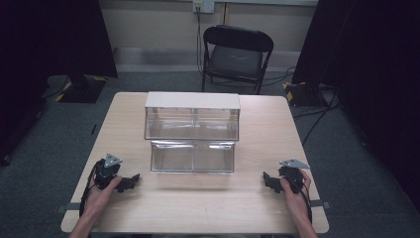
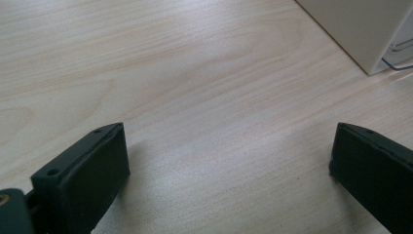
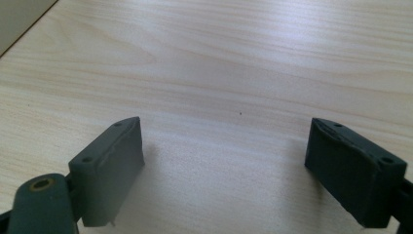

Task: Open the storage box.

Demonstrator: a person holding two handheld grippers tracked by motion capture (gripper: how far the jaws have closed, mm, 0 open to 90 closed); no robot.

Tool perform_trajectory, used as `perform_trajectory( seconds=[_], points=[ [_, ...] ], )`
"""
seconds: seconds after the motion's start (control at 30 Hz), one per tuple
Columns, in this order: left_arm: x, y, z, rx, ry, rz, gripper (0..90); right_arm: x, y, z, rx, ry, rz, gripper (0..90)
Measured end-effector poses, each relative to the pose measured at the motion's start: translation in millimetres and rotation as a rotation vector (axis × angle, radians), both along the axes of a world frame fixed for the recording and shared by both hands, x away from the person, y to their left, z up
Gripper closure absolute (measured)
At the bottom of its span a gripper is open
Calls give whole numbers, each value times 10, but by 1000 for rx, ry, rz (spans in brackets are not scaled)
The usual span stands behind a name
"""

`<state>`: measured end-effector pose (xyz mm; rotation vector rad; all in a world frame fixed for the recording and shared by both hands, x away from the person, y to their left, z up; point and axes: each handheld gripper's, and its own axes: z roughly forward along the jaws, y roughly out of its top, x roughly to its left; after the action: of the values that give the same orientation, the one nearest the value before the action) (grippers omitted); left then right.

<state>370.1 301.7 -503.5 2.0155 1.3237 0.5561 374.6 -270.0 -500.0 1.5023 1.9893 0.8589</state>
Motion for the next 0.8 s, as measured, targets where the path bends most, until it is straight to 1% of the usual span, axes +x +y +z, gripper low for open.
perform_trajectory(
  seconds=[0.13,0.23,0.27,0.3,0.37,0.4,0.43,0.47,0.53,0.57,0.6,0.67,0.7,0.73,0.77,0.8],
  points=[
    [-13,10,1,-9,-6,1,27,0,0,0,0,0,0,133],
    [-16,16,5,-2,-7,-2,41,0,0,0,0,0,0,133],
    [-24,14,8,-8,-12,4,52,0,0,0,0,0,0,133],
    [-24,14,8,-8,-12,4,76,0,0,0,0,0,0,133],
    [-34,21,22,-10,-19,10,161,0,0,0,0,0,0,133],
    [-41,17,29,-12,-23,19,176,0,0,0,0,0,0,133],
    [-41,17,29,-12,-23,19,156,0,0,0,0,0,0,133],
    [-49,19,45,-4,-32,26,161,0,0,0,0,0,0,133],
    [-64,13,77,-21,-50,28,165,1,0,0,0,0,0,133],
    [-64,13,77,-21,-50,28,167,1,0,0,0,0,0,133],
    [-74,8,96,-28,-60,28,167,0,0,0,0,0,0,133],
    [-105,-16,152,-47,-82,16,164,0,0,0,0,0,0,133],
    [-105,-16,152,-47,-82,16,163,0,0,0,0,0,0,133],
    [-115,-26,169,-53,-88,9,163,0,0,0,0,0,0,133],
    [-124,-34,189,-49,-97,1,163,0,0,0,0,0,0,133],
    [-138,-56,200,-67,-109,-10,162,0,0,0,0,0,0,133]
  ],
)
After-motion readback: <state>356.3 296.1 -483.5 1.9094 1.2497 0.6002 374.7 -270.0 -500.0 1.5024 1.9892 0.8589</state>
